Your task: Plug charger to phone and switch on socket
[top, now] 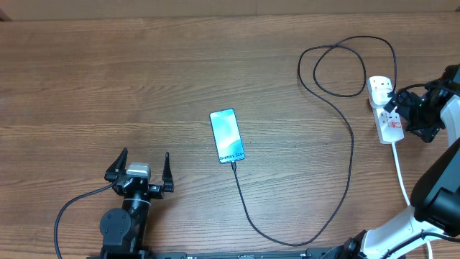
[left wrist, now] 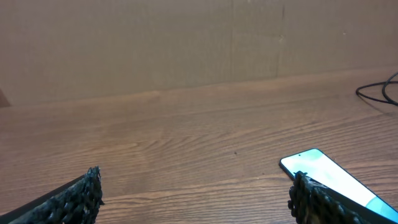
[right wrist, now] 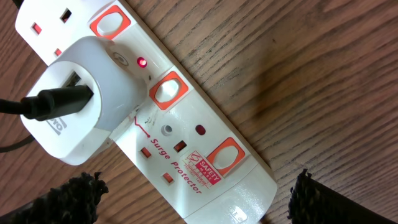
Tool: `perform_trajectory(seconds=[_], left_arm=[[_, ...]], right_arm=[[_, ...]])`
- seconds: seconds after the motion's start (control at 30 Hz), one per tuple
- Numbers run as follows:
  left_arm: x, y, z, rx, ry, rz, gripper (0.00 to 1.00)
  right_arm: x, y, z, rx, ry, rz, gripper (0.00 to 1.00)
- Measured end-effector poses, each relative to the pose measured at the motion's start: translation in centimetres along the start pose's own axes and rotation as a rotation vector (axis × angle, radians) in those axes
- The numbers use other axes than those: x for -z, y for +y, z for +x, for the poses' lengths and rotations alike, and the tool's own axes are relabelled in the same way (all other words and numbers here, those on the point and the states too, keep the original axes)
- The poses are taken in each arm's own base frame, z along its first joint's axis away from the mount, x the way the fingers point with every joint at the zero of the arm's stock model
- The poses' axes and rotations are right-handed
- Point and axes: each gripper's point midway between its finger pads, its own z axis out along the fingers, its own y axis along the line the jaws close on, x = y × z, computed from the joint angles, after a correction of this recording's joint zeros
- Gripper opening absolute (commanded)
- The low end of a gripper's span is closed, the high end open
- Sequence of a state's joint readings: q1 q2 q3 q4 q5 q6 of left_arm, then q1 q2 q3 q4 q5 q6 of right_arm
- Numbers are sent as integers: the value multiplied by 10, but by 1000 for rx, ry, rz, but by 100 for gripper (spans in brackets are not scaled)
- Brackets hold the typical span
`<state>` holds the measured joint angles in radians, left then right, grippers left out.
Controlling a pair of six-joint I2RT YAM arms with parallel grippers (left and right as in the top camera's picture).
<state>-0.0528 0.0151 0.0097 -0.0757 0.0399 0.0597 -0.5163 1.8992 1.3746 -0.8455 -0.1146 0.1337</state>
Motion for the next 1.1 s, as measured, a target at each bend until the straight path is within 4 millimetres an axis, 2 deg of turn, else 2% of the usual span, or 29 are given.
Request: perform_trajectory(seconds=[0.2,0.3,0.4,0.53,0.63,0.77,0.87,0.93,1.1], left_arm=[[0,0,0,0,0,0,100],[0,0,0,0,0,0,100],[0,0,0,0,0,0,100],[0,0,0,0,0,0,100],[0,0,0,0,0,0,100],[0,0,0,0,0,0,100],[0,0,0,0,0,0,100],[0,0,0,0,0,0,100],[0,0,0,0,0,0,100]], right_arm=[[1,0,0,0,-3,0,100],[11,2,-4,3,-29,-5,100],[46,9,-15,17,-122,-24,100],[120,22,-26,44,-311,-64,100],[174,30,-26,63,-447,-92,100],[227,36,-18,82,-581,-121,100],[252,38,-12,91,-644,-134,100],[260,40,-9,97,-664,-140,100],[260,54,-2,132,-655,-163,100]])
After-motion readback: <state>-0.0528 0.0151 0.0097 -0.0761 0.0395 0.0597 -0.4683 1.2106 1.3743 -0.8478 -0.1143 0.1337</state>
